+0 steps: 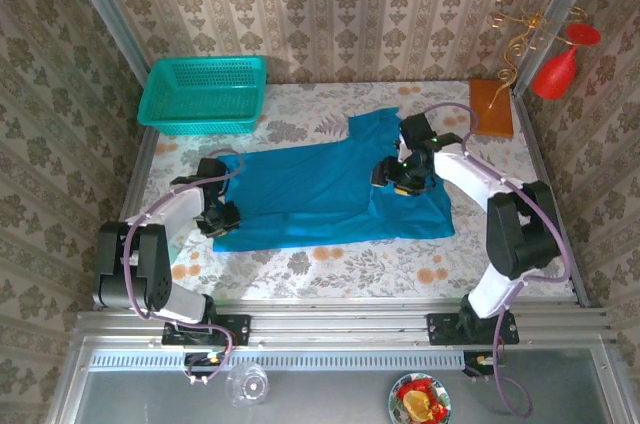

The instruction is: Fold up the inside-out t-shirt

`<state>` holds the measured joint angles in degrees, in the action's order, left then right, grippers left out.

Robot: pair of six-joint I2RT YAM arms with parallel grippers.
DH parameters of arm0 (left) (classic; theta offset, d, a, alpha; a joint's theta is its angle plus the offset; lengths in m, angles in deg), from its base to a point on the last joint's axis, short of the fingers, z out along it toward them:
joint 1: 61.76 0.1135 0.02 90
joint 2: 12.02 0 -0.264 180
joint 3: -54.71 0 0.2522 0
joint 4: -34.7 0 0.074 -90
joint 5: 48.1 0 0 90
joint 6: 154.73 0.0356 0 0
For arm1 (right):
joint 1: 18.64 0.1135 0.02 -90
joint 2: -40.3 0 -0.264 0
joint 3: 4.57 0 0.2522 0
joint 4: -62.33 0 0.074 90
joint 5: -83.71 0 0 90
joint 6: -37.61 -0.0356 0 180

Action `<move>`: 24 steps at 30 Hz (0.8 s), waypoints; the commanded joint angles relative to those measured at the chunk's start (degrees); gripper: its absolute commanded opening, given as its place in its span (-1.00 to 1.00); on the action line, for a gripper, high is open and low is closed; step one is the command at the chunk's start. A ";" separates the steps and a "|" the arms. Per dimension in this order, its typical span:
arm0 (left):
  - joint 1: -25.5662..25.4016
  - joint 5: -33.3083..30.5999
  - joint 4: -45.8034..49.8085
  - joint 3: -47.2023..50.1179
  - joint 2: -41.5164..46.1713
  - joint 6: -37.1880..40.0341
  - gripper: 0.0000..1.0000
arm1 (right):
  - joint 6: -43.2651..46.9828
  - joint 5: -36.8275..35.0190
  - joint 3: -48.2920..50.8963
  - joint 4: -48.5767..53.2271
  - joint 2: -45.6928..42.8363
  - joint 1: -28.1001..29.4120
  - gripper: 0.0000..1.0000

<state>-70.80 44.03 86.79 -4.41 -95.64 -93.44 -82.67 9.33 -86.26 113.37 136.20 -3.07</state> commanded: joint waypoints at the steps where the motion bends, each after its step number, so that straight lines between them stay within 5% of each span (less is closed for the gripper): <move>1: -0.37 -0.29 1.54 -0.34 0.56 0.76 -0.56 | 1.62 -4.30 3.59 1.23 -1.56 -1.96 0.67; 5: -0.45 -0.52 1.88 -0.43 0.63 0.76 -0.56 | 1.13 1.43 4.40 -4.69 1.15 -5.57 0.82; 16: -0.45 -1.56 2.50 0.36 2.67 0.29 -0.56 | -0.04 15.42 -9.78 -17.62 15.50 -9.16 0.81; 24: 0.74 -0.40 -0.61 2.30 8.58 -0.97 -0.56 | -3.01 14.33 -3.42 -14.03 6.02 -5.05 0.80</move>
<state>-70.67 43.01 87.27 -2.84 -88.69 -93.50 -84.15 22.49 -92.99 97.02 147.67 -10.17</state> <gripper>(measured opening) 0.223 0.901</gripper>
